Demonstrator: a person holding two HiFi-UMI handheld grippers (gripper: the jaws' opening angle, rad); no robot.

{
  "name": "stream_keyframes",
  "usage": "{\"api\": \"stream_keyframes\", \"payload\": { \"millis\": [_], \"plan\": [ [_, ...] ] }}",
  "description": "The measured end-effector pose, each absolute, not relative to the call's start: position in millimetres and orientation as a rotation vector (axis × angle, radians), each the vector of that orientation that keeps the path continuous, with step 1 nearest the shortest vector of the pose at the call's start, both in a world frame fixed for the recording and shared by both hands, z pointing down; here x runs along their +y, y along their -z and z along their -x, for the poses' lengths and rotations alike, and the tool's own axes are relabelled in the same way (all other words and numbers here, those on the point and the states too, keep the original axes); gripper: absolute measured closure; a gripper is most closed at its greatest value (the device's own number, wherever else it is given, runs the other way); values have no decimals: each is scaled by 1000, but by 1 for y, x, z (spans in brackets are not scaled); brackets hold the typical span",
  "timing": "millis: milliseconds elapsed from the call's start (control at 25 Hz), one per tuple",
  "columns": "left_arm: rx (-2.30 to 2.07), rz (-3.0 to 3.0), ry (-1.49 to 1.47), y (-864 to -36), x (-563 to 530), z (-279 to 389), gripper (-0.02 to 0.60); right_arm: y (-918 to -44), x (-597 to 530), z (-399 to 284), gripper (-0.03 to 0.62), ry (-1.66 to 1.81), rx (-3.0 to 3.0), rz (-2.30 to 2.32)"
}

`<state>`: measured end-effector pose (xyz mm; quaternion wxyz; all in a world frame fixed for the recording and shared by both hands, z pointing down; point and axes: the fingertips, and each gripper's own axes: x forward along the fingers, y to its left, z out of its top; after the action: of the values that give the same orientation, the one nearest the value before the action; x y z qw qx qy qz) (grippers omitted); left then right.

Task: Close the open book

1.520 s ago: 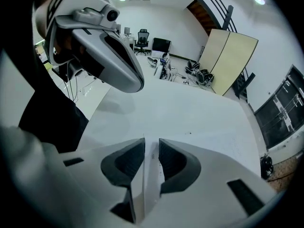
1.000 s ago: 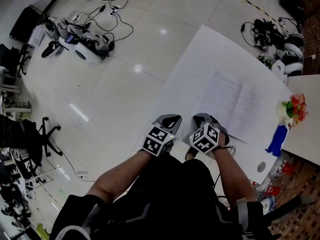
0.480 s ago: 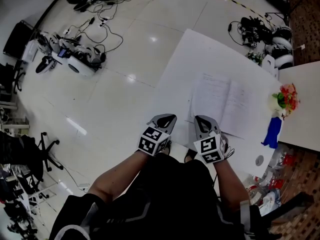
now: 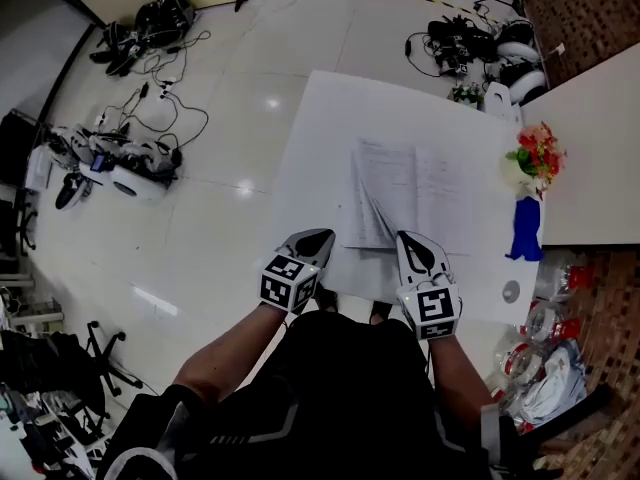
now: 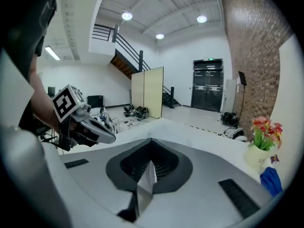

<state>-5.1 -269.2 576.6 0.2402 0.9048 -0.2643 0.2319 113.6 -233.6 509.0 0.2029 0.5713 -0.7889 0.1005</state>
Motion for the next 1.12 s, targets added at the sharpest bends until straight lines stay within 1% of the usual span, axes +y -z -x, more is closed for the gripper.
{"api": "stream_keyframes", "payload": {
  "millis": [360, 520, 840, 1120],
  "plan": [
    [-629, -2543, -680, -567, -264, -41, 588, -489, -200, -187, 595, -432, -2193, -1932],
    [-600, -2569, -698, -565, -259, -60, 588, -500, -182, -221, 595, -470, -2164, -2030],
    [-590, -2577, -747, -565, -250, -77, 588, -520, -169, -262, 595, -622, -2156, -2136],
    [-632, -2553, -776, -566, -245, -76, 588, -564, -154, -308, 595, -892, -2070, -2264]
  ]
}}
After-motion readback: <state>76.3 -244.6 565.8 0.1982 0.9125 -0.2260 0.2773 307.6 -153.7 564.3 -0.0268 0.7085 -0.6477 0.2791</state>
